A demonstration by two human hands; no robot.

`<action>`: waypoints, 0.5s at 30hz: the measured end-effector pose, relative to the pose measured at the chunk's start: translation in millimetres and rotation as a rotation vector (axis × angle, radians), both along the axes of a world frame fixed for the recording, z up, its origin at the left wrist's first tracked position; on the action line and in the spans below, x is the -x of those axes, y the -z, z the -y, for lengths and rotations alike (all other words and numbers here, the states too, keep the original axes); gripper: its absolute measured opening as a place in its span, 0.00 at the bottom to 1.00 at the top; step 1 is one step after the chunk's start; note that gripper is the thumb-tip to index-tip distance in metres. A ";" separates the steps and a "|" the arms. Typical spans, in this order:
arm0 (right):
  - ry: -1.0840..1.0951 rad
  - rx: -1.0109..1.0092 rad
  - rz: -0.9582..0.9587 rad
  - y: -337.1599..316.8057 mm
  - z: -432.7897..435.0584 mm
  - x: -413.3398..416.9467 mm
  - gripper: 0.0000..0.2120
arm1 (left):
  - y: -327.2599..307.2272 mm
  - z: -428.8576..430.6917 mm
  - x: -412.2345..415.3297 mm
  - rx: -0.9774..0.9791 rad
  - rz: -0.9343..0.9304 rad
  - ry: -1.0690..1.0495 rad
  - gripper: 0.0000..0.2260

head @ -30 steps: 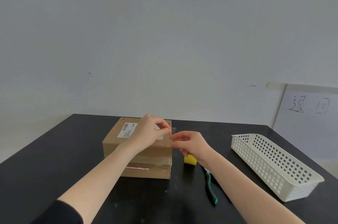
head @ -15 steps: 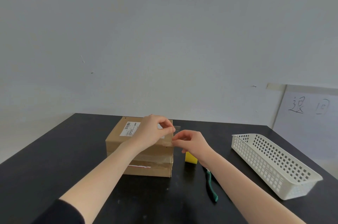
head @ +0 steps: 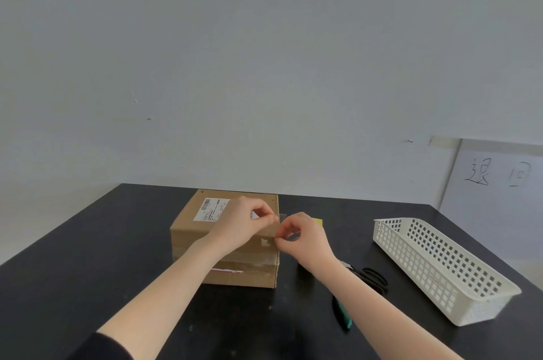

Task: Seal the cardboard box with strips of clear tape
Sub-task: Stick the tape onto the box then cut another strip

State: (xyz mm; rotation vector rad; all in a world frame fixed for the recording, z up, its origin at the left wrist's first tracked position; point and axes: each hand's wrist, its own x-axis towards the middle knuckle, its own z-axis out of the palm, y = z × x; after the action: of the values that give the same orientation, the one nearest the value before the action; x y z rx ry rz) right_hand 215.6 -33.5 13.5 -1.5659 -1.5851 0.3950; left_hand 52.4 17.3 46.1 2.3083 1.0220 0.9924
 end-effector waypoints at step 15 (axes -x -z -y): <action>0.037 -0.020 -0.018 5.6 -9.3 6.1 0.13 | 15.1 -10.7 -5.4 0.053 0.027 -0.020 0.03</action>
State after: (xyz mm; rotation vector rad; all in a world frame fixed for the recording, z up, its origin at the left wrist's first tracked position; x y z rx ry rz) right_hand 209.4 -24.2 7.9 -1.5700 -1.5403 0.3708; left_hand 57.7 28.0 31.0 2.2406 1.0494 0.9893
